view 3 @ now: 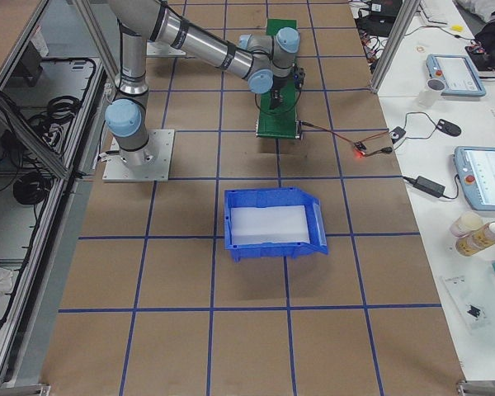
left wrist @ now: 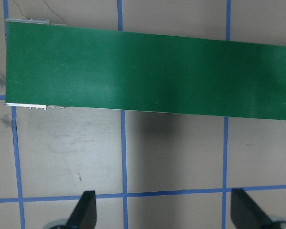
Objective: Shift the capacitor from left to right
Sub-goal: 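Lower the right gripper and grasp the capacitor on the belt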
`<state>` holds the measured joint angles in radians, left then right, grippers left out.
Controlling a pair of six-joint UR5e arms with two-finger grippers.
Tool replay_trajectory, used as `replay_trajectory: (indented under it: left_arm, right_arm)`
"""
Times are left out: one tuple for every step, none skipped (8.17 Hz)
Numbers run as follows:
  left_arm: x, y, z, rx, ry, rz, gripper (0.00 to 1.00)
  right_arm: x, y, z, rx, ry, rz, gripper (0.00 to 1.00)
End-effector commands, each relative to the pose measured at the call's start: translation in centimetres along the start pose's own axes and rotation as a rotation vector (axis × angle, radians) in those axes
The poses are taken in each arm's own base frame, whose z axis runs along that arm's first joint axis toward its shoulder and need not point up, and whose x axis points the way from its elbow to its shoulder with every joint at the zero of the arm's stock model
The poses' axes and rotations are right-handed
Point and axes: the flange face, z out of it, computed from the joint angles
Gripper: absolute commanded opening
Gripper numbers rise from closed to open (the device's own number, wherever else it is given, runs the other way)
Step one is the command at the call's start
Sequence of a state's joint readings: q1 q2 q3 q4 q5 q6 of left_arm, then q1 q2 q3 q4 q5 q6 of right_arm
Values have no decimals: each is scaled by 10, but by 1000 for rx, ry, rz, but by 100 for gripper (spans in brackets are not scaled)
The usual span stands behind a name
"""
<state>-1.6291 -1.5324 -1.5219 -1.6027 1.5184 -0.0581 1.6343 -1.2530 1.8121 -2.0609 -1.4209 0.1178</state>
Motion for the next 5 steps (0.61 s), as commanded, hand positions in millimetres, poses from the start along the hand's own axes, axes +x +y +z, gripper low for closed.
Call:
replay_trajectory:
  left_arm:
    - [0,0,1,-2,0,0,100]
    - [0,0,0,1,0,0,100]
    - [0,0,0,0,0,1,100]
    - [0,0,0,1,0,1,100]
    - [0,0,0,0,0,0,100]
  right_arm:
    - [11,-2,-1,8,108,-51,17]
    - [16,-4,-3,10,120,-65,0]
    - [16,-5,-5,14,119,-64,0]
    - [20,-9,-11,26,123,-62,0]
    - [39,-17,-29,58,158,-60,0]
